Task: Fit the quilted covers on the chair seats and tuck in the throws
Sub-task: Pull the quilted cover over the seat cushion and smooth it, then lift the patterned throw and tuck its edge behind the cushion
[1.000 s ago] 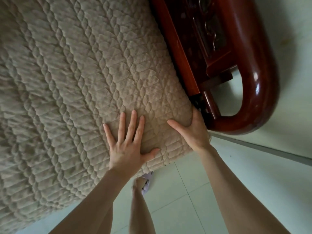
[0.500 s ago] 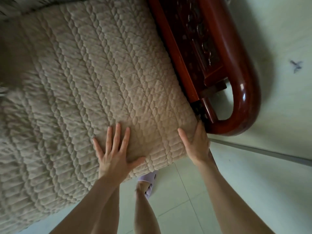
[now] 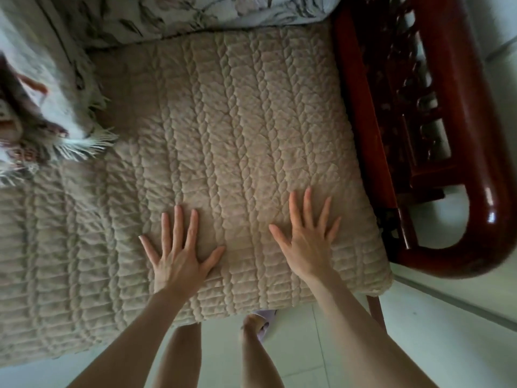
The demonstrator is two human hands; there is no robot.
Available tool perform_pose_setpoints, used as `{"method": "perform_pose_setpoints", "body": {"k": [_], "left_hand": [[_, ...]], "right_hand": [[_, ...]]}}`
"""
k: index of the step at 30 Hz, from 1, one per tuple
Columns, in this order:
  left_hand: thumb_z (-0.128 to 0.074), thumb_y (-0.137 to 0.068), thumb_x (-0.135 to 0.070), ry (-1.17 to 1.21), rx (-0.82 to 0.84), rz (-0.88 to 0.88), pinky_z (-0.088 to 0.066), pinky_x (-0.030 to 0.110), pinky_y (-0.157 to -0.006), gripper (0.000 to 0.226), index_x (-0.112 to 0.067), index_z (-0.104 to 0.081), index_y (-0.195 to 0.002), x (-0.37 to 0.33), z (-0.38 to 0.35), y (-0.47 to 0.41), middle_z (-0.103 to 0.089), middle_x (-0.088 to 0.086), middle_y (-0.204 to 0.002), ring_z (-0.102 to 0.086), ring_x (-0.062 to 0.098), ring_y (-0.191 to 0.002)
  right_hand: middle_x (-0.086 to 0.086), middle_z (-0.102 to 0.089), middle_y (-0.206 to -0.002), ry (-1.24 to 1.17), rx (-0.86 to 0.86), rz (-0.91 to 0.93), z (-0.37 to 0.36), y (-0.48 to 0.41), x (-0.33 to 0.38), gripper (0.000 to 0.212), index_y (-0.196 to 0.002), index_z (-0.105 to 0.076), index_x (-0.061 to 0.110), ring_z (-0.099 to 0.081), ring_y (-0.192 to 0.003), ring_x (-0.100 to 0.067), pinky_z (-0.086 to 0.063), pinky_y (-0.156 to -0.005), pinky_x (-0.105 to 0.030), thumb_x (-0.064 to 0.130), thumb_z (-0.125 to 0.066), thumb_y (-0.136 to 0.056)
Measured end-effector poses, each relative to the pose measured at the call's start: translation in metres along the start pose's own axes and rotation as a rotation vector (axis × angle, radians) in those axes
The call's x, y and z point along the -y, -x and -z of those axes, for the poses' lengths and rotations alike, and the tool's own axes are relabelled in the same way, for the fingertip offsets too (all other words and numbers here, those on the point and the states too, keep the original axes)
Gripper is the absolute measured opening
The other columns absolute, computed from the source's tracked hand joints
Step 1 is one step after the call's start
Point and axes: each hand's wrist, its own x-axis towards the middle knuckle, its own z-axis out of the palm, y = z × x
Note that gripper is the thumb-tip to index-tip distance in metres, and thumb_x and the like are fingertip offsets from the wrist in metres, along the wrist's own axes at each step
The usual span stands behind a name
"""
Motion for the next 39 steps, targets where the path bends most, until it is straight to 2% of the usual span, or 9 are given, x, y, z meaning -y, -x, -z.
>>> {"method": "perform_pose_setpoints", "body": {"k": [6,10,12,14,17,22,27,32,39], "left_hand": [[-0.017,-0.078,-0.084,0.108,0.064,0.241,0.012,0.064,-0.111,0.093,-0.033,0.004,-0.152,0.019,0.032,-0.019,0.02,-0.004,-0.159,0.021,0.023,-0.146],[-0.01,-0.076,-0.087,0.162,0.055,0.161,0.01,0.057,-0.116,0.096,-0.031,0.008,-0.152,0.034,0.08,-0.032,0.017,-0.004,-0.16,0.02,0.02,-0.147],[-0.008,-0.075,-0.086,0.186,-0.02,0.068,0.007,0.053,-0.117,0.099,-0.026,-0.002,-0.153,0.034,0.1,-0.04,0.006,-0.002,-0.161,0.011,0.018,-0.148],[-0.015,-0.079,-0.082,0.21,-0.108,0.014,-0.001,0.054,-0.116,0.097,-0.02,-0.017,-0.154,0.042,0.134,-0.05,-0.011,0.005,-0.161,-0.001,0.018,-0.148],[-0.033,-0.084,-0.071,0.205,-0.237,-0.048,-0.02,0.061,-0.112,0.084,-0.016,-0.027,-0.147,0.053,0.188,-0.065,-0.032,0.015,-0.154,-0.019,0.025,-0.142],[-0.042,-0.083,-0.063,0.233,-0.349,-0.052,-0.028,0.062,-0.109,0.08,-0.013,-0.033,-0.145,0.074,0.266,-0.09,-0.039,0.016,-0.15,-0.03,0.028,-0.14],[-0.046,-0.082,-0.061,0.245,-0.478,-0.072,-0.028,0.061,-0.11,0.08,-0.011,-0.033,-0.145,0.097,0.34,-0.119,-0.039,0.016,-0.149,-0.028,0.028,-0.14],[-0.045,-0.083,-0.06,0.226,-0.55,-0.075,-0.025,0.06,-0.111,0.08,-0.009,-0.037,-0.144,0.112,0.401,-0.146,-0.04,0.017,-0.148,-0.026,0.028,-0.139],[-0.037,-0.086,-0.063,0.181,-0.604,-0.094,-0.012,0.057,-0.117,0.084,-0.011,-0.027,-0.151,0.137,0.48,-0.195,-0.026,0.012,-0.157,-0.02,0.028,-0.145]], "right_hand": [[0.007,0.024,-0.158,0.009,0.098,0.086,0.019,-0.023,0.057,0.086,-0.153,0.008,0.035,0.023,-0.144,-0.034,0.012,-0.113,-0.057,0.075,-0.003,-0.078],[0.011,0.02,-0.157,-0.125,0.089,0.177,0.047,-0.034,0.114,0.071,-0.154,0.002,0.031,0.012,-0.148,-0.023,0.002,-0.118,-0.049,0.058,-0.032,-0.098],[0.0,-0.005,-0.162,-0.228,0.009,0.204,0.062,-0.039,0.136,0.07,-0.155,-0.013,0.022,-0.007,-0.149,-0.026,-0.011,-0.118,-0.051,0.053,-0.039,-0.097],[-0.011,-0.032,-0.155,-0.304,-0.079,0.244,0.082,-0.045,0.166,0.07,-0.15,-0.034,0.013,-0.031,-0.142,-0.033,-0.03,-0.112,-0.053,0.052,-0.039,-0.092],[-0.014,-0.046,-0.146,-0.384,-0.146,0.265,0.116,-0.052,0.207,0.066,-0.144,-0.042,0.007,-0.046,-0.133,-0.032,-0.042,-0.105,-0.051,0.047,-0.044,-0.091],[-0.006,-0.04,-0.151,-0.474,-0.171,0.309,0.187,-0.059,0.273,0.06,-0.148,-0.035,0.013,-0.036,-0.138,-0.02,-0.025,-0.111,-0.024,0.034,-0.058,-0.096],[-0.009,-0.05,-0.143,-0.537,-0.254,0.343,0.238,-0.067,0.328,0.056,-0.142,-0.045,0.007,-0.044,-0.132,-0.023,-0.029,-0.109,-0.025,0.032,-0.059,-0.094],[-0.009,-0.05,-0.143,-0.614,-0.207,0.353,0.283,-0.079,0.376,0.054,-0.142,-0.045,0.008,-0.044,-0.133,-0.02,-0.033,-0.11,-0.028,0.031,-0.059,-0.095],[-0.002,-0.046,-0.147,-0.723,-0.118,0.413,0.336,-0.107,0.443,0.061,-0.146,-0.039,0.014,-0.042,-0.134,-0.014,-0.035,-0.112,-0.032,0.043,-0.055,-0.095]]}}
